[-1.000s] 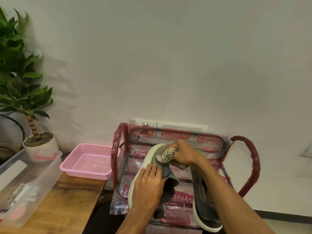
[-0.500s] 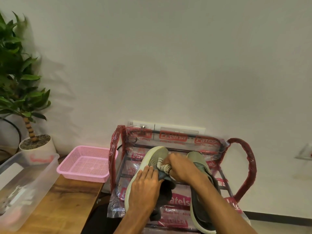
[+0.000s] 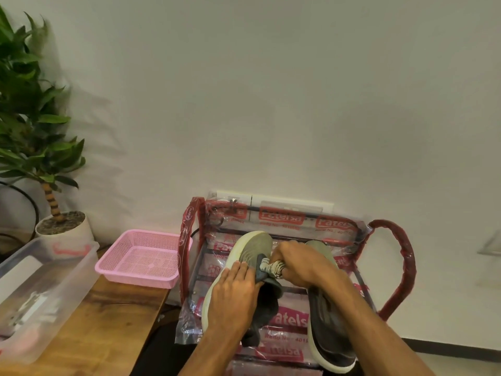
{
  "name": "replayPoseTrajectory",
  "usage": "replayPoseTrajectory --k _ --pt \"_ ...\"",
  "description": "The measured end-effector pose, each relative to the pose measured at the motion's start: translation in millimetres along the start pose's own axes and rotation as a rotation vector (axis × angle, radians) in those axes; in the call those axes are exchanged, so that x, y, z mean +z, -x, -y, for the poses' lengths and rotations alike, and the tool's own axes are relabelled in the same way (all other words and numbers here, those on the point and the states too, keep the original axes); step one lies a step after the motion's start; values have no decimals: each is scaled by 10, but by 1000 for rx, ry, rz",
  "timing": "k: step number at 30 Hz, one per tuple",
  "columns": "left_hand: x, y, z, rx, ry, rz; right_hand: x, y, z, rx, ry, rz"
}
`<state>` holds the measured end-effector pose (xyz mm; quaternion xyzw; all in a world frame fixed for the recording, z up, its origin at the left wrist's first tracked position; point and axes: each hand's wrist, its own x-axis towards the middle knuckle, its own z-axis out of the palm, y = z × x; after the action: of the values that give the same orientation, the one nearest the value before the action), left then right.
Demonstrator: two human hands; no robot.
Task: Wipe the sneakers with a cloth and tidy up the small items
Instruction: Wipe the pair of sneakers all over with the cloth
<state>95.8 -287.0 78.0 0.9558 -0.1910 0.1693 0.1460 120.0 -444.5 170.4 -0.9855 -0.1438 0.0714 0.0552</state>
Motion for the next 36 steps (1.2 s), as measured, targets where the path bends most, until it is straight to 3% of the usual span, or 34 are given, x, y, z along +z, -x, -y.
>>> replayPoseTrajectory --k 6,9,20,24,29,33,36 --pt "46 -3 -62 -55 -51 126 214 -96 84 16 239 -112" --pt "123 -7 -69 -2 -84 101 305 -215 102 40 298 -161" --pt "80 3 -33 9 -87 8 334 -68 9 -88 221 -210" --pt "149 23 -54 6 -70 72 321 -7 -91 -161 153 -162" --pt "156 6 -99 33 -90 24 45 91 -169 -30 -99 -95" --pt "141 9 -100 39 -88 33 115 28 -139 153 -72 -268" --pt "135 19 -101 39 -85 38 226 -32 -7 141 -29 -253"
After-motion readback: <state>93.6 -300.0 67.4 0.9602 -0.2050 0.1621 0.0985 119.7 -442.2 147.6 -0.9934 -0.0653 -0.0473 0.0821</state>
